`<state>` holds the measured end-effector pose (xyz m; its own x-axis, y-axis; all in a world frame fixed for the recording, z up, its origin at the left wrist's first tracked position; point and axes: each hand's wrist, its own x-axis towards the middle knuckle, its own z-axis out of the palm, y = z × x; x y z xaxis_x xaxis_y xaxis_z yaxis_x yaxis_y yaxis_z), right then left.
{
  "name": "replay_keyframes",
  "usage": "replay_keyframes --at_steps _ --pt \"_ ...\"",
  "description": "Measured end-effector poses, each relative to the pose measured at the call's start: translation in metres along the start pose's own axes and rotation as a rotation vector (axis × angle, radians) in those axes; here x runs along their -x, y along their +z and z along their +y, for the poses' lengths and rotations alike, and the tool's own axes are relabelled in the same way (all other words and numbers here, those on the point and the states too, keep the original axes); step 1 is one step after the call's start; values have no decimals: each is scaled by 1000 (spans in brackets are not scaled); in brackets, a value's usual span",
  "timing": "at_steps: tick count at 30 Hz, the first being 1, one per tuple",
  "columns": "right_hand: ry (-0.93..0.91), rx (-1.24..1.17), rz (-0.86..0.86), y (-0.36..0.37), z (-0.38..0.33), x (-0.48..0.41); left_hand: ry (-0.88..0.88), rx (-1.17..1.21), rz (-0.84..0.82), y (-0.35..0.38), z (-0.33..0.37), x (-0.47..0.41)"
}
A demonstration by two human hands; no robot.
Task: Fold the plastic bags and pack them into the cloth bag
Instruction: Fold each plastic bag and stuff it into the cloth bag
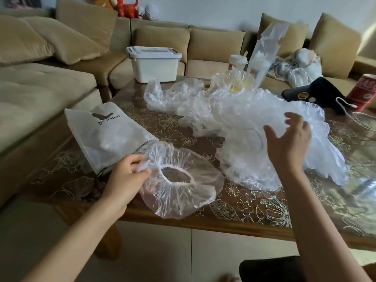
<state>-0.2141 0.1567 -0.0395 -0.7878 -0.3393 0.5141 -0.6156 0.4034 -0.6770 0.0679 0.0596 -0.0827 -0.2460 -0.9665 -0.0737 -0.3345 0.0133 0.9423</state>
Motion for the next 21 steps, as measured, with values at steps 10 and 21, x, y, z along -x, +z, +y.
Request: replay_keyframes --at_steps 10,21 --pt "-741 -57 -869 12 -35 118 705 -712 -263 11 -8 23" --pt "-986 -178 -623 29 -22 164 474 -857 -464 -5 -29 11"
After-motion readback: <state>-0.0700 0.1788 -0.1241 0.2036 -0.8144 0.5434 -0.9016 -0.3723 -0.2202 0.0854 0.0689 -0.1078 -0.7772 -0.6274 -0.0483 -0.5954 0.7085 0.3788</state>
